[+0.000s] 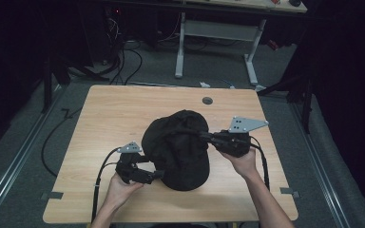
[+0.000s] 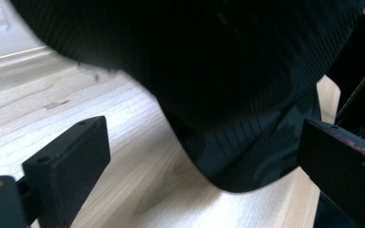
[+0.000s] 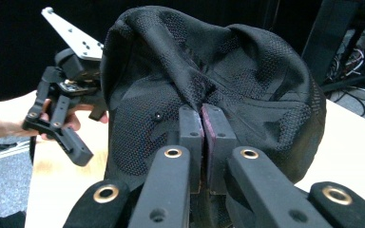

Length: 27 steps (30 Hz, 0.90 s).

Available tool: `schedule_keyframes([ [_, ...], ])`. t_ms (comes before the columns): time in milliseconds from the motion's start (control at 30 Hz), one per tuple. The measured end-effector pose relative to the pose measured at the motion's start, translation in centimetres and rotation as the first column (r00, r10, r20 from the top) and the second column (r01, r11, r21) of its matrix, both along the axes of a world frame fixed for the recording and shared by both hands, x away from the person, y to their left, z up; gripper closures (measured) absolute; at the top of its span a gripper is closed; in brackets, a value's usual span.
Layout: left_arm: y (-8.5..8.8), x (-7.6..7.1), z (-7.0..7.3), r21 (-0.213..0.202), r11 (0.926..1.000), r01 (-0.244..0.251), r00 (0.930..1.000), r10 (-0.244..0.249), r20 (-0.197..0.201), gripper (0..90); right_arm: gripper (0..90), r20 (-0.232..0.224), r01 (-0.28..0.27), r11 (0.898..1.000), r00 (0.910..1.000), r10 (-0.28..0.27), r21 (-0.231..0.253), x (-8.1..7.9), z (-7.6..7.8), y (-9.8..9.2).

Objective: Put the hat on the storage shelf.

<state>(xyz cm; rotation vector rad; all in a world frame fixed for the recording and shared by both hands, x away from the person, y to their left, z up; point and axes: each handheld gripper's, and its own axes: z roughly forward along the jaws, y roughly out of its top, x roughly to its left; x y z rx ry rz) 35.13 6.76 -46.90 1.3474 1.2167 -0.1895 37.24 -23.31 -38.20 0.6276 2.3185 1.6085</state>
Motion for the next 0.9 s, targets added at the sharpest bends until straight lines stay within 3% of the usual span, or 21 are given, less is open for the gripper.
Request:
schedule_keyframes([
  [33,-0.2,-0.1,0.2,-0.014,0.9995,0.028,0.9996,-0.028,0.002,6.4,88.3,-0.003,-0.011,1.0,0.9999,0.011,0.0,0.0,0.0,0.1],
  [167,-0.7,-0.5,0.4,-0.001,0.9988,0.05,0.9983,-0.05,0.031,15.5,88.3,0.002,-0.03,1.0,0.9996,0.03,0.006,-0.1,-0.1,0.1],
  [233,-1.2,-1.3,0.8,0.003,0.9945,0.104,0.9916,-0.104,0.077,17.6,88.3,0.018,-0.041,0.999,0.999,0.041,0.008,-0.3,0.0,0.2],
  [367,-1.2,-1.7,1.2,-0.018,0.9924,0.122,0.9879,-0.119,0.099,27.8,88.3,0.02,-0.048,0.999,0.9987,0.048,0.012,-0.2,0.0,0.2],
  [600,-1.0,-1.9,1.1,-0.003,0.9863,0.165,0.9827,-0.164,0.086,38.3,88.2,0.025,-0.033,0.999,0.9991,0.033,0.003,0.1,0.0,0.1],
  [767,-0.8,-2.2,1.4,-0.028,0.9813,0.191,0.9795,-0.188,0.072,48.9,88.0,0.036,-0.019,1.0,0.9992,0.02,-0.015,0.5,0.4,0.4],
  [800,-0.7,-2.4,1.6,-0.041,0.9777,0.206,0.9766,-0.203,0.072,54.5,87.8,0.043,-0.004,1.0,0.9991,0.005,-0.023,0.6,0.6,0.5],
  [900,-0.8,-2.8,1.8,-0.038,0.9742,0.222,0.9725,-0.219,0.079,59.4,87.6,0.058,0.01,0.999,0.9983,-0.008,-0.033,0.7,0.7,0.7],
])
